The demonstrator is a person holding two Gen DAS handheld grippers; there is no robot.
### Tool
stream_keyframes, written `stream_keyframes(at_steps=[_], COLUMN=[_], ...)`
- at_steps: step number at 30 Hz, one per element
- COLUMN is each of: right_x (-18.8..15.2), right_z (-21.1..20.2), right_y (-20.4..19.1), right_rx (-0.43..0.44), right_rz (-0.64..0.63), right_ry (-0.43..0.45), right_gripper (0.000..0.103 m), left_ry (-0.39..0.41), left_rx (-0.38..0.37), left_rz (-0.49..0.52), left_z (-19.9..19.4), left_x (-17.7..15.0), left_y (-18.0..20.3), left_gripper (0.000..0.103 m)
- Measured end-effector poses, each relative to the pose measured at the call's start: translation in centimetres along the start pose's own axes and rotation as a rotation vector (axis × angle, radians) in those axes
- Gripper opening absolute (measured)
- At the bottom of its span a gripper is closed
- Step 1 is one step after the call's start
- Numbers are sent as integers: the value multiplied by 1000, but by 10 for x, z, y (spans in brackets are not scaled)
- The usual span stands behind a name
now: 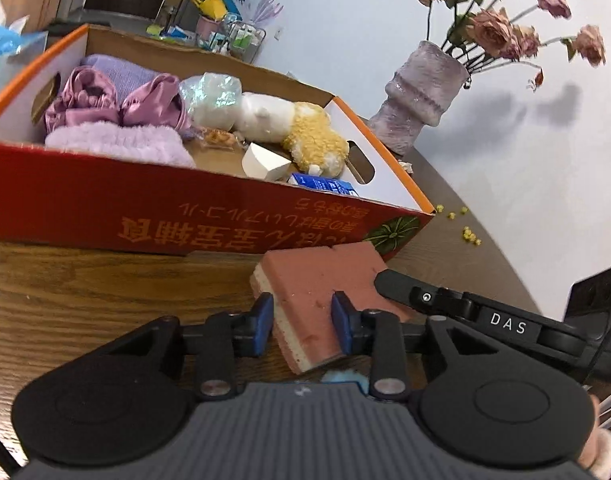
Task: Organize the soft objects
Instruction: 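Lower both grippers onto the pink-and-cream brick sponge and close, then carry the brick sponge into the box and open both grippers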
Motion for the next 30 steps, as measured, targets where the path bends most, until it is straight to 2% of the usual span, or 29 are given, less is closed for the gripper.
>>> stream_keyframes(at_steps=[3,9,13,17,21,25,30], right_x=[-2,-3,-14,-43,-72,-83,-74], right_z=[1,-9,-51,-98,-133,-154,-167], right_y=[2,-7,-23,-42,-56,-68,-79], right_rx=[19,-15,14,53,71,61,48], right_rz=[9,-6,-9,-6,-12,-42,-71], right_ry=[6,23,85,123,124,132,181], right_gripper=[20,18,18,18,18,18,18], left_ry=[14,30,81,114,129,164,196], left_rx=[2,43,56,46,45,38,20], left_rz=[11,42,135,160,148,165,214], left_z=[0,-10,-51,-99,-130,-147,-150], left_x=[-2,1,-7,-33,-59,-66,-49], left_y=[1,23,54,73,80,88,95], left_gripper=[31,29,29,29,29,29,28])
Point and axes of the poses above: each gripper's, at about its wrist camera, not at the fingertips, and z roughly the way its jaws point, y to its right, x to its top, the point moved 1 cm from there along z, roughly the way its jaws point, and after that the axes turned 12 degrees about -x, right-handed, at the moved point
